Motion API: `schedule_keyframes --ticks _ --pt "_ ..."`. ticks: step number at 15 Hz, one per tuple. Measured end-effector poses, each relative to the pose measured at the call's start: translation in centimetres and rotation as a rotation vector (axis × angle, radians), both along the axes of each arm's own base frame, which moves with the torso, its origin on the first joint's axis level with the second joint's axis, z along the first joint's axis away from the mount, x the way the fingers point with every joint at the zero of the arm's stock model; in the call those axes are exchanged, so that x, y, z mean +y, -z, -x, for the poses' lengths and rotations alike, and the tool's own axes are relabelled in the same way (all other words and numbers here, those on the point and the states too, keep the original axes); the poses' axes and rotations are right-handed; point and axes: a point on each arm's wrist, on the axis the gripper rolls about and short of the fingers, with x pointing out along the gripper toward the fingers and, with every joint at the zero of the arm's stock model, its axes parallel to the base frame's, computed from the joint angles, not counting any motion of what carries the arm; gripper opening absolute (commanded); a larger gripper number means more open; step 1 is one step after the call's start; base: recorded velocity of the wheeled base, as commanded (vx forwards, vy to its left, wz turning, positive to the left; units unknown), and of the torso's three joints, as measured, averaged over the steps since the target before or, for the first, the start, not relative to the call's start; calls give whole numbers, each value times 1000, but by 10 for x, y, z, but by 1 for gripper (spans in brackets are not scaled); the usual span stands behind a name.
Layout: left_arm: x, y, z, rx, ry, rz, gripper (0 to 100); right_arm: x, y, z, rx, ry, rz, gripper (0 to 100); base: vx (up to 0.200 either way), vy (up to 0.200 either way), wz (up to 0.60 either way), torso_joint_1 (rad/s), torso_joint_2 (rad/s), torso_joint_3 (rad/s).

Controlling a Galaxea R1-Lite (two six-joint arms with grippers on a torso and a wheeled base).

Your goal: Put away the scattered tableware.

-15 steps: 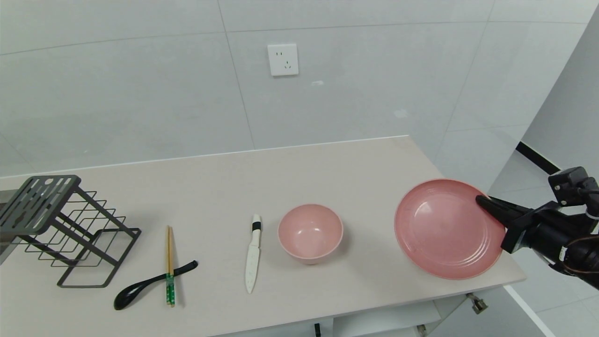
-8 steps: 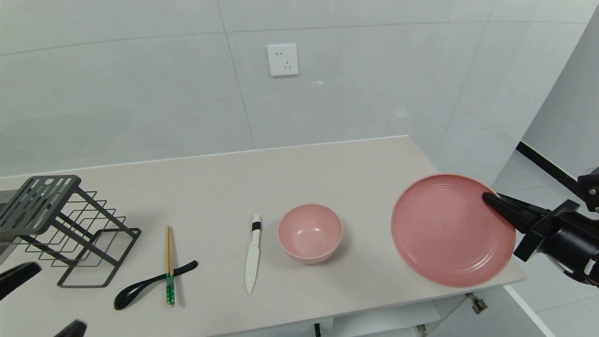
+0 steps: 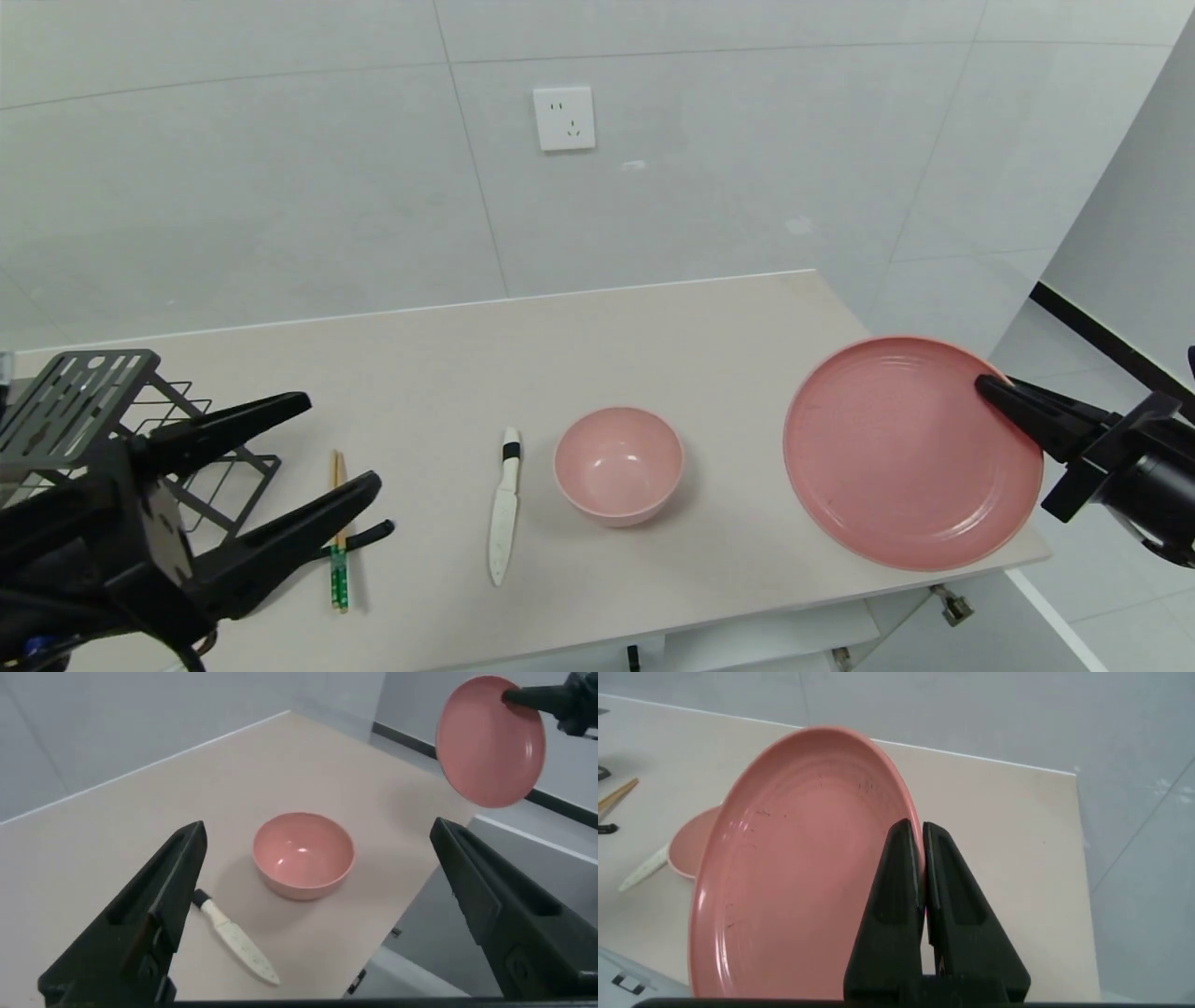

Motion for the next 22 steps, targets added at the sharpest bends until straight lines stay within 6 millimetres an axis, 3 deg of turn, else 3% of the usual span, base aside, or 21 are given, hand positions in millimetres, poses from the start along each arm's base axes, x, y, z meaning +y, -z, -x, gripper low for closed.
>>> schedule_keyframes --ticks 6,10,14,18,22 --pt "-19 9 -50 28 125 -101 100 -1 -5 4 -24 2 -5 0 0 0 0 0 0 0" --pt "-49 14 -87 66 204 -117 100 -2 -6 4 -30 6 -5 0 0 0 0 0 0 0" --pt "-64 24 -127 137 -3 -74 100 -2 -5 4 -25 6 -4 0 0 0 0 0 0 0" --pt "-70 33 -153 211 -189 -28 100 -2 0 4 -3 7 1 0 0 0 0 0 0 0" --pt "-84 72 -156 377 -179 -113 100 -2 -1 3 -8 9 3 0 0 0 0 0 0 0"
